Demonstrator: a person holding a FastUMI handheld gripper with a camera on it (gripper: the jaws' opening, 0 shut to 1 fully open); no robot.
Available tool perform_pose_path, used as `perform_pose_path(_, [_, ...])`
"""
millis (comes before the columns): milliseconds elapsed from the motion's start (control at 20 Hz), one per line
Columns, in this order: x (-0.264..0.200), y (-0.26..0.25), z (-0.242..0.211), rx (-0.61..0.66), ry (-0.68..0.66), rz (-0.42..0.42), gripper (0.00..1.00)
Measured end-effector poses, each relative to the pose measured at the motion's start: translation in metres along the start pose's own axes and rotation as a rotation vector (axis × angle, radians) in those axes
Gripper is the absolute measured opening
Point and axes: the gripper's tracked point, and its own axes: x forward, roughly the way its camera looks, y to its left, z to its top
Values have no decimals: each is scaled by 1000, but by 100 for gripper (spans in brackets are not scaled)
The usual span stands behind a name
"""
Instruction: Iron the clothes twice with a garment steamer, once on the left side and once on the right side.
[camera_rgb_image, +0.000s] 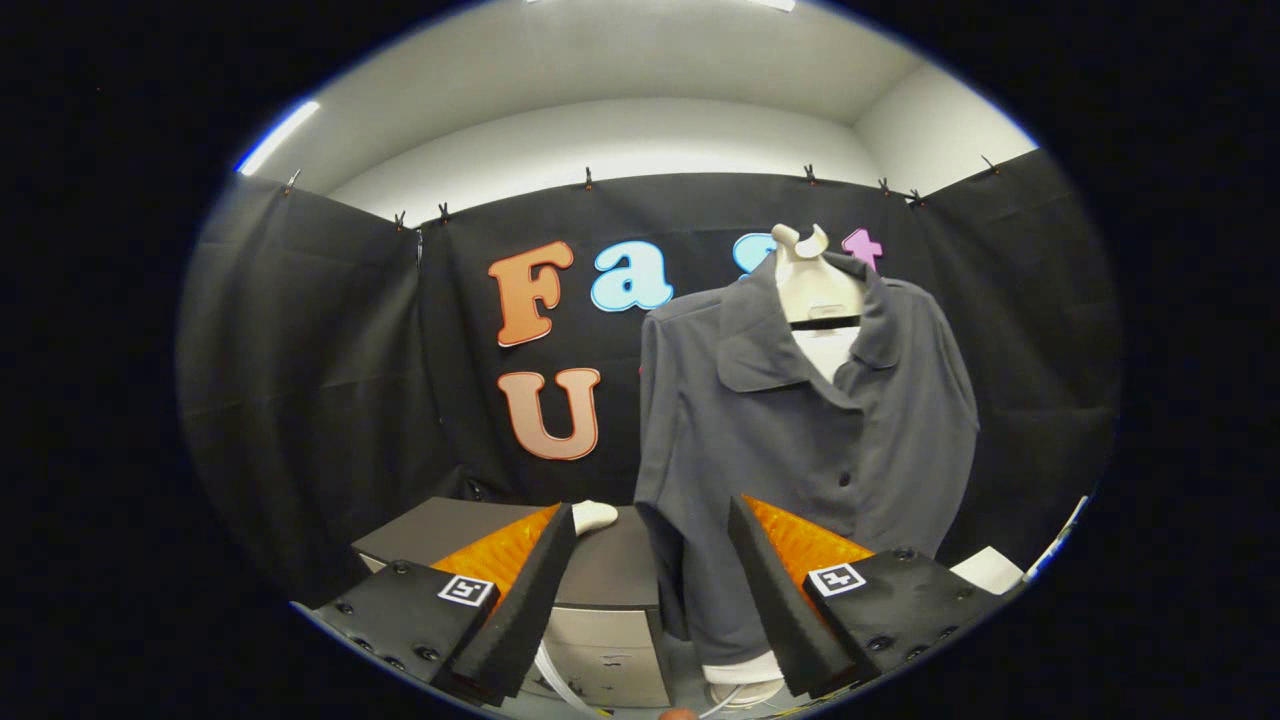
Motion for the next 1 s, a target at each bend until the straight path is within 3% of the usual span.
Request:
perform_pose_path(700, [116,123,-72,-18,296,170,98])
perform_pose_path(1000, [175,126,-119,-16,451,130,99])
